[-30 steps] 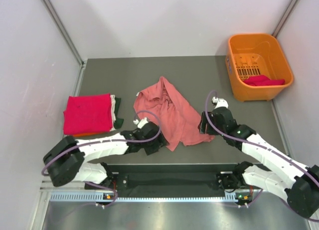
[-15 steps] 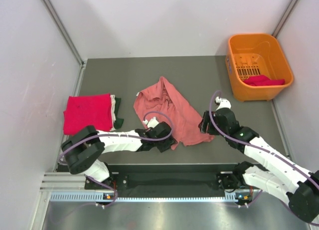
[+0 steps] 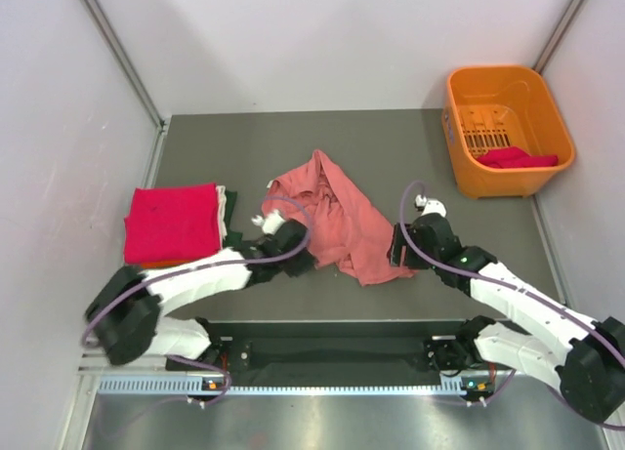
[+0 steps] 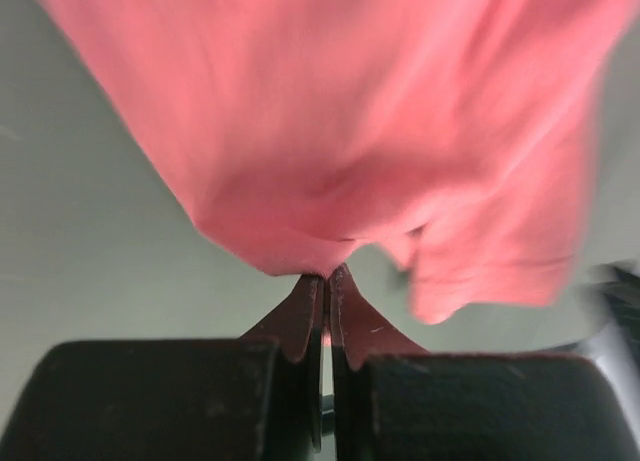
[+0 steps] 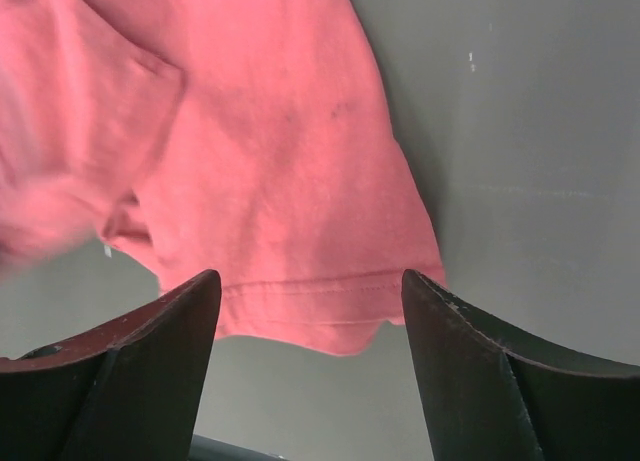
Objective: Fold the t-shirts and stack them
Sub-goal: Flatten the tshirt out
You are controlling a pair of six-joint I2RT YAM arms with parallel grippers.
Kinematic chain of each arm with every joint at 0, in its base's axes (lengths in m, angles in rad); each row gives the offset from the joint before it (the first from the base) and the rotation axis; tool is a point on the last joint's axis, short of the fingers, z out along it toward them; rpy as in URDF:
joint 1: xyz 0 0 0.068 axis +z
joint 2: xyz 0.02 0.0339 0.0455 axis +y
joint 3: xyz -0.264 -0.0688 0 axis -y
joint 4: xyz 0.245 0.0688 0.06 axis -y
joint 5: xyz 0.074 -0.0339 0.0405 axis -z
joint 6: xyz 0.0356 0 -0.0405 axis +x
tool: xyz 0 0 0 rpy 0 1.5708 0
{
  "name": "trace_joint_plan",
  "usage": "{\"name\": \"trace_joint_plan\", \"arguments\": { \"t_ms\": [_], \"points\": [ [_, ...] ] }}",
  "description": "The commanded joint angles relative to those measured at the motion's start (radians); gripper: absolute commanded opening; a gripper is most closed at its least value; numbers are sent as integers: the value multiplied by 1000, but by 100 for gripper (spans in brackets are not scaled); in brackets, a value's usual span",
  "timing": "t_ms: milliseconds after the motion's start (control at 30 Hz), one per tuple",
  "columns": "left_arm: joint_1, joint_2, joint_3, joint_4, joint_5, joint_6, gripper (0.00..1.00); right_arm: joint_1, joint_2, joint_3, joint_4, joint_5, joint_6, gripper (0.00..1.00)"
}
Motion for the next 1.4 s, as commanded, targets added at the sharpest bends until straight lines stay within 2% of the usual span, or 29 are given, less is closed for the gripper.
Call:
{"name": "trace_joint_plan", "arguments": {
  "t_ms": [0, 100, 200, 300, 367, 400, 467, 500, 533, 567, 733, 933, 1133, 1300, 1333, 1367],
  "points": [
    [120, -259, 20, -174, -51, 178, 0, -12, 31, -20, 39, 3, -10, 72],
    [276, -427, 23, -231, -13, 303, 0, -14, 62, -35, 74, -4, -1, 65],
    [388, -510, 72, -341, 21, 380, 0, -14, 94, -43, 88, 15, 4, 62],
    [447, -524, 134, -435, 28, 443, 0, -15, 116, -52, 88, 51, 5, 63],
    [490, -521, 157, -461, 41, 479, 0, -17, 117, -60, 89, 56, 5, 60],
    [500, -515, 186, -473, 37, 505, 0, -17, 116, -60, 91, 57, 7, 46],
    [533, -510, 220, -505, 15, 532, 0, -21, 108, -55, 85, 72, 10, 28],
    [542, -510, 253, -516, -15, 560, 0, -32, 105, -51, 82, 85, 10, 11],
    [559, -512, 272, -526, -37, 574, 0, -40, 103, -34, 68, 89, 7, 3],
    [565, -512, 290, -539, -60, 586, 0, -49, 96, -22, 60, 92, 5, 0],
    [586, -515, 416, -630, -243, 617, 0, -144, 88, 107, 14, 105, -59, 0],
    [588, -524, 433, -635, -313, 652, 0, -300, 122, 290, -15, 22, -125, 0],
    [596, -501, 433, -622, -338, 657, 0, -363, 280, 504, -9, -32, -127, 0],
    [600, -480, 428, -608, -327, 667, 0, -470, 493, 699, -3, -76, -114, 0],
    [603, -477, 430, -608, -330, 667, 0, -486, 528, 765, -3, -87, -116, 4],
    [605, -475, 428, -607, -333, 669, 0, -498, 594, 796, -6, -104, -119, 14]
  ]
}}
